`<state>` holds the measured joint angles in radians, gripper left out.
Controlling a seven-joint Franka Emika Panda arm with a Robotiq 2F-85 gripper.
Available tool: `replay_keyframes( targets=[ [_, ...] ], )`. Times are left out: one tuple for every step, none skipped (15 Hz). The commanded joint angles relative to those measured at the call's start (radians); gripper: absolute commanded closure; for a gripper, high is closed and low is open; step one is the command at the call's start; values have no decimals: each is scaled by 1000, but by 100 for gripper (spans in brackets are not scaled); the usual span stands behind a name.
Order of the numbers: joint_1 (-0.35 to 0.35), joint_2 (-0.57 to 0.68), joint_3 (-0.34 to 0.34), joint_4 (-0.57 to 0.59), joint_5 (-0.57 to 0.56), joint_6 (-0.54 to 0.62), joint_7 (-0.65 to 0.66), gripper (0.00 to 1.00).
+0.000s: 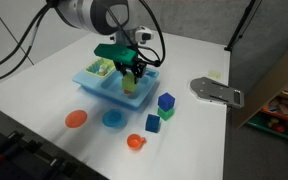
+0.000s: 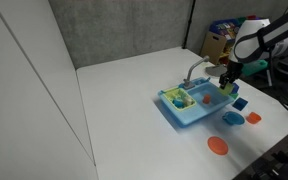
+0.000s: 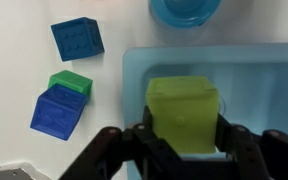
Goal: Put the lime green building block in the sink
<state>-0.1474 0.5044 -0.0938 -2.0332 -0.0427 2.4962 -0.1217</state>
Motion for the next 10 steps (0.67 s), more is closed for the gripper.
replay_keyframes(
  targets=[
    [33,15,-6,25,-36,14,26,70],
    [45,19,-7,29,-45,19,31,70],
    [54,22,-6,31,-50,26,32,70],
    [64,28,-7,35,-60,36,34,70],
    [73,34,-7,39,-69,43,36,70],
    [83,43,-9,45,-77,52,41,70],
    [88,53,-6,52,-81,58,40,70],
    [93,62,-5,59,-83,63,41,70],
    [99,73,-8,66,-88,68,43,70],
    [104,83,-9,72,-93,73,44,70]
  ],
)
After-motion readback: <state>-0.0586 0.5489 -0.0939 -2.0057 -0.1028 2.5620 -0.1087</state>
